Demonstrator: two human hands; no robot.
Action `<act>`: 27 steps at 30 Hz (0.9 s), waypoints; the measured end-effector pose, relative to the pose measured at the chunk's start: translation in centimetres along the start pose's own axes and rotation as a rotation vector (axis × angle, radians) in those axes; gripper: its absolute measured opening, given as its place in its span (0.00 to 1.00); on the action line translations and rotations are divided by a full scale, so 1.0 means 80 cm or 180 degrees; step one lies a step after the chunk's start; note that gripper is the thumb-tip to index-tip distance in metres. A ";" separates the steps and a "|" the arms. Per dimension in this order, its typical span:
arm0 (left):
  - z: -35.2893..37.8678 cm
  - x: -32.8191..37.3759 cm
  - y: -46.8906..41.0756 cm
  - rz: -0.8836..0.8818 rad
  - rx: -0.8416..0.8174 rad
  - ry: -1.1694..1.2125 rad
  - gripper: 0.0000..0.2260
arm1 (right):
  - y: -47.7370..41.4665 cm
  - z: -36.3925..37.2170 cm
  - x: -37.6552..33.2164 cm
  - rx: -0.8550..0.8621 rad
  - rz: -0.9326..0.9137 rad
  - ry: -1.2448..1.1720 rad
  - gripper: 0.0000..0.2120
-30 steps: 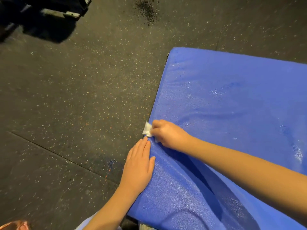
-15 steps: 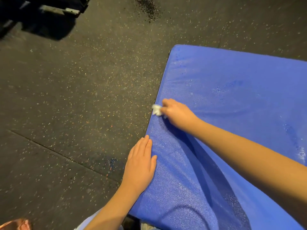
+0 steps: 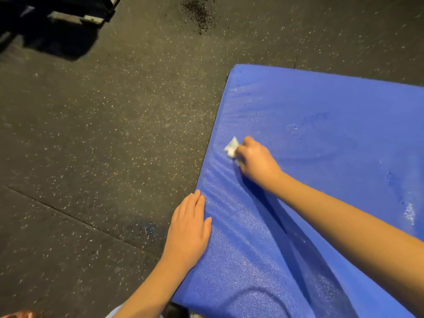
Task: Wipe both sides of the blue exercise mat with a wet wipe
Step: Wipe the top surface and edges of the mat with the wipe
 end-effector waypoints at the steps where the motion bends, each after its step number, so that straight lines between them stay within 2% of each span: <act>1: -0.002 0.000 -0.003 0.0009 0.0009 0.0027 0.23 | 0.016 0.011 -0.023 -0.0204 -0.0364 -0.0133 0.06; 3: -0.005 0.001 -0.012 0.0075 0.0021 0.0043 0.24 | 0.036 0.021 -0.032 -0.0559 -0.0722 -0.0138 0.06; 4: -0.005 0.003 -0.017 0.0129 0.0022 0.0028 0.24 | 0.032 0.015 -0.016 -0.0474 -0.0666 -0.0073 0.07; 7: 0.000 0.009 -0.025 0.0182 -0.0044 -0.0042 0.24 | 0.019 -0.016 0.044 0.0329 0.0222 -0.0069 0.05; 8: 0.001 0.011 -0.024 0.0165 -0.0075 -0.0048 0.24 | 0.023 -0.019 0.052 0.0487 0.0493 -0.0091 0.04; 9: 0.000 0.012 -0.023 0.0149 -0.0107 -0.0046 0.24 | 0.030 -0.014 0.044 0.0492 0.0503 -0.0140 0.03; 12: -0.006 0.011 -0.032 0.0092 -0.0121 0.0201 0.23 | 0.058 0.009 -0.005 0.0019 -0.0355 -0.0288 0.03; 14: -0.013 0.008 -0.049 0.0054 -0.0072 0.0347 0.22 | 0.057 0.006 0.004 -0.0167 -0.0620 -0.0175 0.05; 16: -0.017 0.010 -0.069 0.0114 -0.0024 0.0335 0.21 | 0.032 -0.009 0.038 0.0009 -0.0382 0.0005 0.05; 18: -0.016 0.014 -0.084 0.0114 -0.0189 0.0361 0.23 | 0.011 -0.023 0.067 0.0357 0.0248 0.0046 0.04; 19: -0.016 0.016 -0.089 0.0054 -0.0268 0.0404 0.25 | 0.007 -0.023 0.067 0.0466 0.0383 0.0002 0.04; 20: -0.017 0.017 -0.092 -0.0023 -0.0313 0.0477 0.25 | 0.004 -0.017 0.051 0.0483 0.0268 -0.0110 0.05; 23: -0.018 0.022 -0.097 -0.0228 -0.0398 0.0771 0.25 | 0.013 0.010 -0.017 -0.0024 -0.0813 -0.0246 0.04; 24: -0.018 0.020 -0.102 -0.0337 -0.0452 0.0906 0.26 | 0.011 0.011 -0.019 -0.0129 -0.1007 -0.0169 0.03; 25: -0.017 0.017 -0.110 -0.0465 -0.0497 0.1066 0.25 | 0.002 0.005 -0.009 -0.0153 -0.0975 -0.0090 0.02; 27: -0.016 0.010 -0.130 -0.0740 -0.0558 0.1506 0.24 | -0.026 -0.011 0.034 0.0088 -0.0398 0.0052 0.04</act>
Point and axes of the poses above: each hand's wrist, its own y-axis away from the middle knuckle, its own z-axis out of the palm, x = y × z, the point moved 8 cm from there along -y, towards the middle knuckle, and after that the axes turned 7 degrees about -z, right-handed, at the moved point
